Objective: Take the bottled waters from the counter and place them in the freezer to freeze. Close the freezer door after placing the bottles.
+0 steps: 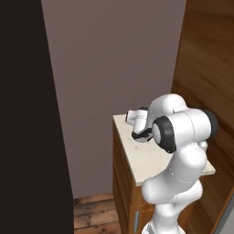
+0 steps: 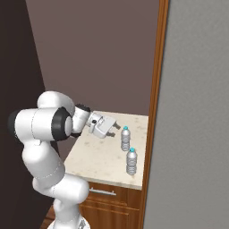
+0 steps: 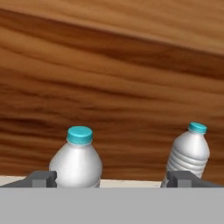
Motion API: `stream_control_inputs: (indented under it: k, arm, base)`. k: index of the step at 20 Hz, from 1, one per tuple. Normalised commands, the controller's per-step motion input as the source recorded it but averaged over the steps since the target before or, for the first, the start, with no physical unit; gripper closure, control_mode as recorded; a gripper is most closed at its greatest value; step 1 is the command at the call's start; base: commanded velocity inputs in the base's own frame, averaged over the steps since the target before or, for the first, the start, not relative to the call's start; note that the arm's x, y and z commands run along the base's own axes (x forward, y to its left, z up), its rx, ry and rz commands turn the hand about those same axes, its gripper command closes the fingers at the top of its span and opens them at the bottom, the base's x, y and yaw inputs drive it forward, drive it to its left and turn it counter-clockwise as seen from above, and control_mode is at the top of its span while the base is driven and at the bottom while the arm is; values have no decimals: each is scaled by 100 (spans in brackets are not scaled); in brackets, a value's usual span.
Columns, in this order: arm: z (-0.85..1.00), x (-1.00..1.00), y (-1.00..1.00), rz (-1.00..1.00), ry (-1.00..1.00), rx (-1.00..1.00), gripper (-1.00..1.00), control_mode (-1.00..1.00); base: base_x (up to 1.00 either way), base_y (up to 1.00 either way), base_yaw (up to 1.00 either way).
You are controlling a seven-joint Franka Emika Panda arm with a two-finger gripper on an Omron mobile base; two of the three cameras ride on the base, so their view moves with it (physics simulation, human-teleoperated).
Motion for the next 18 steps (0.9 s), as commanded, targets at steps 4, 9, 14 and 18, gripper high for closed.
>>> stream_control_inputs:
  k: [4, 9, 14, 18]
  arm:
    - [-7, 8, 0, 0, -5, 1, -100, -100]
    - [-16, 5, 0, 0, -1, 0, -100, -100]
    - [-25, 8, 0, 0, 0, 0, -100, -100]
    - [-27, 12, 0, 1, 0, 0, -100, -100]
  base:
    - [0, 0, 0]
    - [0, 0, 0]
    - [0, 0, 0]
    - [0, 0, 0]
